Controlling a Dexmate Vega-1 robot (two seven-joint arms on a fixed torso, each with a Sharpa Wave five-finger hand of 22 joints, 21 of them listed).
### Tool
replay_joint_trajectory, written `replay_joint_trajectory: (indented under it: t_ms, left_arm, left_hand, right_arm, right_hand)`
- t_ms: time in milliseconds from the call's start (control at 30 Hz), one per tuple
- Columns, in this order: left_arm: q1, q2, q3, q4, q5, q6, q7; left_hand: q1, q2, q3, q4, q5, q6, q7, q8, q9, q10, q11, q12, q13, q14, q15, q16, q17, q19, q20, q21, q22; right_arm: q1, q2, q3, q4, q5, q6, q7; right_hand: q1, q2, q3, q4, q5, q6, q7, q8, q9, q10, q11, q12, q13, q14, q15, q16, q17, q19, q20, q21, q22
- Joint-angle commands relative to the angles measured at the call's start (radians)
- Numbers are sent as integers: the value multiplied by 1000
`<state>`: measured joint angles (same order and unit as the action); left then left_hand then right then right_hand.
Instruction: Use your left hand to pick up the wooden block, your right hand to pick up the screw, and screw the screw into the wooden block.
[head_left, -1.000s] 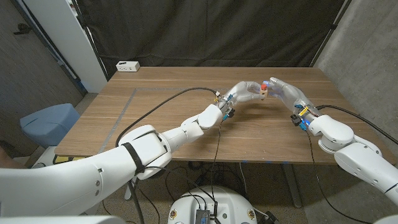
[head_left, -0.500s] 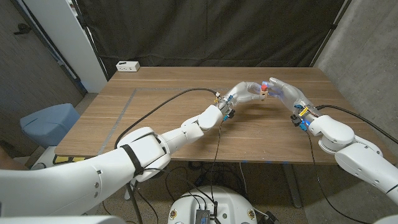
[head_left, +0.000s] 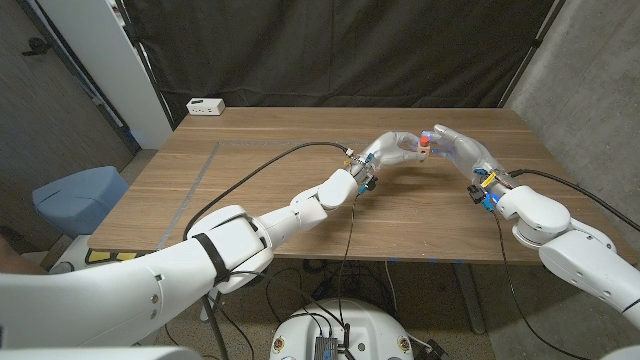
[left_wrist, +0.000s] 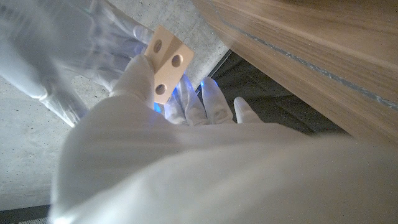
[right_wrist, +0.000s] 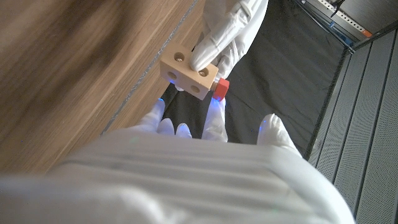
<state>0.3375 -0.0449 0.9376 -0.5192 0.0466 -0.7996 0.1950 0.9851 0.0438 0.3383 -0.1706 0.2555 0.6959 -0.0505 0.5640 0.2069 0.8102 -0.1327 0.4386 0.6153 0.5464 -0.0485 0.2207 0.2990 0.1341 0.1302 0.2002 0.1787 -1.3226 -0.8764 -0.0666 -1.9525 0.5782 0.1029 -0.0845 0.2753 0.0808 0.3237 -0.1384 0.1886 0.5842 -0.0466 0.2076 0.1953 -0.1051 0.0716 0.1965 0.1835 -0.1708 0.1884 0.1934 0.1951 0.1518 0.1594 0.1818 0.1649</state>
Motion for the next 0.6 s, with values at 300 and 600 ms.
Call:
replay_joint_trajectory:
  t_ms: [300, 600]
  left_arm:
    - [-28, -27, 3, 66, -21, -9, -19]
    - [-37, -34, 12, 83, -29, -11, -20]
  left_hand:
    - [-17, 36, 26, 18, 6, 210, -50, 4, 3, 94, -83, 58, 17, 3, -93, 3, 4, 4, -5, 2, 3]
    - [-15, 36, 26, 17, 6, 209, -49, 4, 3, 95, -82, 58, 16, 2, -92, 3, 4, 5, -5, 2, 3]
  right_arm:
    - [-11, 7, 9, -9, 4, -17, -25]
    - [-24, 9, 17, -11, 6, -18, -28]
  right_hand:
    - [-1, 3, 9, -2, -2, 37, 4, 13, 0, 19, -2, 9, 2, 2, -10, 10, 2, 6, 9, 9, 5]
    - [0, 4, 10, -3, -2, 51, 6, 15, 0, 29, -5, 11, 2, 8, -14, 13, 1, 13, 12, 11, 5]
